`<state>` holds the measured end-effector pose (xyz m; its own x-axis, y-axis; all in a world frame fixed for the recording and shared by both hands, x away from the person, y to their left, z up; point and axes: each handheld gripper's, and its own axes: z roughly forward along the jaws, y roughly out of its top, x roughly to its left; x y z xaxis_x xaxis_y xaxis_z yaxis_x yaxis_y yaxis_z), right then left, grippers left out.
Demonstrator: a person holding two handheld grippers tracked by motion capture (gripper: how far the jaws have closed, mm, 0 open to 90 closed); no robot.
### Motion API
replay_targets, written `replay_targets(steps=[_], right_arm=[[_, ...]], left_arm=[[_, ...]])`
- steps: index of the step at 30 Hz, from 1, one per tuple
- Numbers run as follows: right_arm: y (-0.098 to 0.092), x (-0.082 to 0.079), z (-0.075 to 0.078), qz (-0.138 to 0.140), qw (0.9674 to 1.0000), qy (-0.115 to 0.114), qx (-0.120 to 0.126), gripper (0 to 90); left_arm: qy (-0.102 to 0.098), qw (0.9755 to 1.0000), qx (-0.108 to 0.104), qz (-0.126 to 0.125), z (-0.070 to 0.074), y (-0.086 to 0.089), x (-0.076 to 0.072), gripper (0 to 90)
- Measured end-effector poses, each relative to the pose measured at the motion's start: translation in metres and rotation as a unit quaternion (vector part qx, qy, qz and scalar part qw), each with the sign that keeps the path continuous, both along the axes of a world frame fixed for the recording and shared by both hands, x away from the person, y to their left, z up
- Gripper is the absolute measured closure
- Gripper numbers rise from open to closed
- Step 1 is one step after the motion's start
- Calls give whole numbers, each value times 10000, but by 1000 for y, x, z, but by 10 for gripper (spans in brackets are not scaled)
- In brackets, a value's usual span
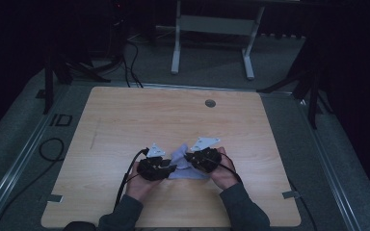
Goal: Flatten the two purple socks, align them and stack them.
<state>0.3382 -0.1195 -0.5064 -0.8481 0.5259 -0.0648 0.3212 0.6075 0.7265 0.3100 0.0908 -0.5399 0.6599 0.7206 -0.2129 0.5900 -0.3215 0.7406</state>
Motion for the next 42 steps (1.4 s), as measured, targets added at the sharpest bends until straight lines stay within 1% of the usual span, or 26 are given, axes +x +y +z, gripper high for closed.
replay_targets(steps=[1, 3, 4, 5, 6, 8, 10, 13, 15, 18, 20, 23, 24, 25, 28, 32, 34, 37, 42], right_arm=[[1, 0, 0, 6, 10000, 5, 4, 860], [2, -1, -1, 23, 10000, 15, -7, 854], [2, 0, -1, 35, 10000, 34, -21, 841], [2, 0, -2, 60, 10000, 40, -31, 813], [2, 1, -2, 63, 10000, 62, -24, 779], [1, 1, -1, 43, 10000, 41, -16, 715], [0, 0, 2, 56, 10000, 30, 34, 680], [-5, -2, 9, 57, 9999, -55, 142, 614], [-12, -3, 15, 11, 9996, -128, 236, 602], [-23, -5, 20, -92, 9993, -176, 323, 619], [-33, -6, 20, -167, 9993, -182, 286, 672], [-44, -5, 13, -307, 9995, -78, 95, 748], [-47, -4, 7, -375, 9993, -55, -59, 762], [-50, -3, 2, -397, 9991, 16, -163, 765], [-53, 0, -15, -451, 9980, 184, -411, 775], [-55, 6, -29, -557, 9960, 371, -587, 802], [-54, 8, -33, -597, 9953, 433, -627, 812], [-53, 10, -38, -616, 9945, 453, -721, 815], [-52, 9, -39, -683, 9943, 452, -685, 818]], left_arm=[[4, 10000, -6, -34, -1, -1, 1, 657], [-67, 10000, 45, -21, -2, -3, 1, 776], [-66, 10000, 42, 3, -1, -3, 0, 843], [-72, 10000, 21, 13, 0, -3, 0, 875], [-82, 10000, 26, -7, 1, -2, 0, 883], [-135, 9999, 28, 37, 2, -2, -1, 886], [-160, 9998, 12, 88, 3, 0, 0, 887], [-188, 9998, 28, 114, 4, 1, 0, 887], [-193, 9997, 21, 134, 4, 2, 0, 888], [-201, 9997, 32, 158, 5, 3, 0, 888], [-202, 9996, 18, 175, 5, 4, 0, 888], [-203, 9996, 45, 185, 5, 5, 0, 888], [-199, 9996, 52, 190, 5, 5, 1, 888], [-196, 9996, 51, 195, 5, 5, 1, 888], [-190, 9996, 61, 199, 4, 4, 1, 888], [-181, 9997, 70, 177, 5, 4, 0, 888], [-178, 9997, 72, 157, 6, 5, -1, 888], [-149, 9997, 44, 163, 8, 7, -4, 888], [-40, 9998, 20, 212, 9, 16, -8, 887]])
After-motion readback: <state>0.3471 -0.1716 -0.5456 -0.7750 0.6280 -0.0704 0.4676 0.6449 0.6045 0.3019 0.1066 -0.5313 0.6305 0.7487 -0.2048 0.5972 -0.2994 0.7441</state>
